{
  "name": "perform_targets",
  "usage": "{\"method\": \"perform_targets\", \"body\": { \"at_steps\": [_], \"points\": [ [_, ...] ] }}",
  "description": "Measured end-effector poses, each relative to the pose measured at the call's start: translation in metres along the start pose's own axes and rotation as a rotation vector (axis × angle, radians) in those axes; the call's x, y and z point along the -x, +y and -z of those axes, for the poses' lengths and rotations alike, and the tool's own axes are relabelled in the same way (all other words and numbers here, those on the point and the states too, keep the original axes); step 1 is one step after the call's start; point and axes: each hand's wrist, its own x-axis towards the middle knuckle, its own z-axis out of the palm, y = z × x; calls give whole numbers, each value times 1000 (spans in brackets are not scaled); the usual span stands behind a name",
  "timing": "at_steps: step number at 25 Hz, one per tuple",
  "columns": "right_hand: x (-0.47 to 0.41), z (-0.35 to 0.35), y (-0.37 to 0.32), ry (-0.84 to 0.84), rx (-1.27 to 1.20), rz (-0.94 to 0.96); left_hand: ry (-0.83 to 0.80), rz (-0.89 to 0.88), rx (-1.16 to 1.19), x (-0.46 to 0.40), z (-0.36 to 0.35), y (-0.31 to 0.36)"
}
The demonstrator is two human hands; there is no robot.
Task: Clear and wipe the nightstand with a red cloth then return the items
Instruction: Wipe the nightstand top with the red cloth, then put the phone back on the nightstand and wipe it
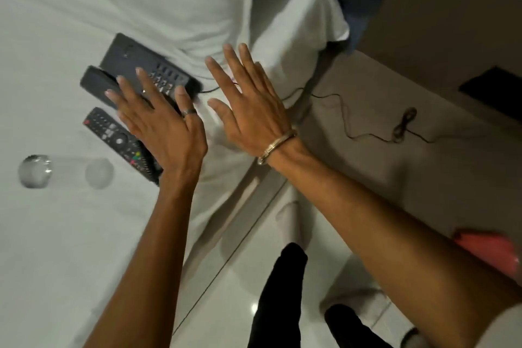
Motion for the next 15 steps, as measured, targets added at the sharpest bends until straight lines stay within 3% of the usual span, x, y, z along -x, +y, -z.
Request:
{"method": "perform_targets", "body": {
  "at_steps": [4,8,11,13,15],
  "points": [
    [-74,-52,-37,-178,-121,38,-17,220,127,-59,-13,-42],
    [-120,-89,-51,-314,-138,-257,142,426,492,-75,-23,-44],
    [-125,-92,-63,-216,-154,-404,154,761,849,-78,-24,-46],
    [-102,-72,-62,-78,-265,-403,135,776,1038,-66,-14,-45],
    [-61,-43,-46,54,-401,-465,79,723,1058,-35,-3,-23]
  ]
}}
